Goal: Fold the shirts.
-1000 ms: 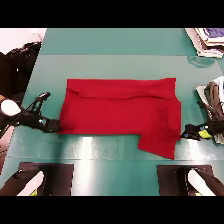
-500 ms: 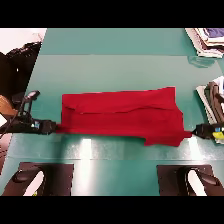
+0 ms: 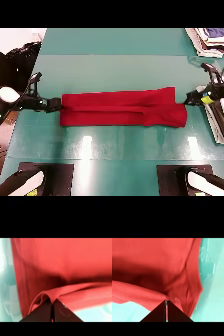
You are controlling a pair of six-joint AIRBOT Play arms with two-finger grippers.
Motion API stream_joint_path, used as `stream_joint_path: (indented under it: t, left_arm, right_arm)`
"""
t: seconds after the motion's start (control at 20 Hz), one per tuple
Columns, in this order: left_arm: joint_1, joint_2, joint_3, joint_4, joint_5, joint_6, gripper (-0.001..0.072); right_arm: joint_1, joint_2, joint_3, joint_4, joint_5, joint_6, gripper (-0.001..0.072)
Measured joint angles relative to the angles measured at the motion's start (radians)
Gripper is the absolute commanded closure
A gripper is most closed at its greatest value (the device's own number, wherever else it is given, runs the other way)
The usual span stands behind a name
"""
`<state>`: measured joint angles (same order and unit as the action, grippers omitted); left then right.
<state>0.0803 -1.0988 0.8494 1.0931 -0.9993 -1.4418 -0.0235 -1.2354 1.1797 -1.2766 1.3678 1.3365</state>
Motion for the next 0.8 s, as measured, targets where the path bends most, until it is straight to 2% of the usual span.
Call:
stream_joint_path:
  t: [0.3, 0.35, 0.4, 0.45, 0.5, 0.65, 0.7, 0.75, 0.8]
  left_arm:
    - [0.0, -0.213, 0.166, -0.021, 0.043, 0.002, 0.068]
    - [0.0, -0.225, 0.182, -0.021, 0.05, 0.003, 0.067]
    - [0.0, -0.234, 0.194, -0.021, 0.06, 0.005, 0.0412]
    - [0.001, -0.24, 0.203, -0.021, 0.067, 0.006, 0.0115]
    - [0.003, -0.245, 0.211, -0.021, 0.07, 0.006, 0.0066]
    - [0.0, -0.252, 0.241, -0.026, 0.055, 0.006, 0.0068]
    - [0.001, -0.253, 0.252, -0.026, 0.037, 0.006, 0.0129]
    - [0.001, -0.253, 0.262, -0.027, 0.013, 0.007, 0.0445]
    - [0.0, -0.254, 0.27, -0.031, -0.01, 0.007, 0.0689]
  right_arm:
    - [0.015, -0.246, 0.242, 0.008, -0.019, 0.001, 0.0692]
    - [0.015, -0.28, 0.278, 0.021, -0.023, 0.002, 0.0621]
    - [0.012, -0.314, 0.315, 0.04, -0.03, 0.003, 0.0385]
    - [0.006, -0.344, 0.347, 0.066, -0.035, 0.003, 0.0249]
    - [0.0, -0.373, 0.38, 0.101, -0.036, 0.003, 0.0246]
    - [-0.036, -0.428, 0.447, 0.187, -0.005, -0.017, 0.0246]
    - [-0.052, -0.438, 0.455, 0.204, 0.015, -0.032, 0.0245]
    - [-0.071, -0.445, 0.457, 0.22, 0.042, -0.047, 0.0245]
    - [-0.096, -0.45, 0.45, 0.234, 0.074, -0.063, 0.0243]
